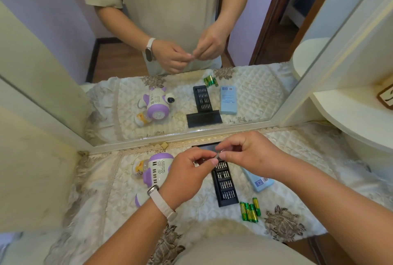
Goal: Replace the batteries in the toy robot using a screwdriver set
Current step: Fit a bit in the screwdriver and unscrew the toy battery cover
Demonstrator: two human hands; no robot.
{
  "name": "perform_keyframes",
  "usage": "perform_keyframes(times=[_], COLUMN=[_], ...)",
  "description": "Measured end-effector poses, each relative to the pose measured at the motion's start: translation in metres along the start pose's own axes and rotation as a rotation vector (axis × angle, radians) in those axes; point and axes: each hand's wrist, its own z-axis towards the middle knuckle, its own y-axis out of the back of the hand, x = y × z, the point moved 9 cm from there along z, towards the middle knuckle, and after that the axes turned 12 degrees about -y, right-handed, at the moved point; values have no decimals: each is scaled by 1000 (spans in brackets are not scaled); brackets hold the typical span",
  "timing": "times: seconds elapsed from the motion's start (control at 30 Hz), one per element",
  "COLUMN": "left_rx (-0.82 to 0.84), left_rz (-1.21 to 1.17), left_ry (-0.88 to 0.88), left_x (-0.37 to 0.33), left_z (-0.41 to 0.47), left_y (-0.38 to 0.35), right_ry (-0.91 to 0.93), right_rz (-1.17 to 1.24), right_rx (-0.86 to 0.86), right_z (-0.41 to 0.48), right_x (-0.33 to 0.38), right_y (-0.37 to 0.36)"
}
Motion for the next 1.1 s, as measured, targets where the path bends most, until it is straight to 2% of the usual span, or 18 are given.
perform_keyframes(times=[0.2, 0.4, 0.6, 0.77, 0.87, 0.97, 1.1], left_rx=[-265, -352, -345, -438, -398, -357, -325], left_rz=[-348, -409, -247, 238, 465, 510, 374], left_ry=[161, 206, 206, 150, 252, 357, 415], left_x=[15, 23, 33, 62, 98, 124, 143], left_z=[-5, -12, -24, -53, -69, -81, -85], left_y=[20, 31, 44, 91, 105, 103, 91], right_ry=[-23, -60, -50, -110, -131, -135, -138], right_rz=[159, 266, 246, 234, 212, 230, 218], right_rx=[26, 94, -26, -24, -31, -6, 7], right_z=[6, 12, 17, 19, 20, 20, 17], right_x=[-3, 1, 0, -11, -15, -16, -18], right_y=[-27, -63, -60, -63, -72, -82, -85])
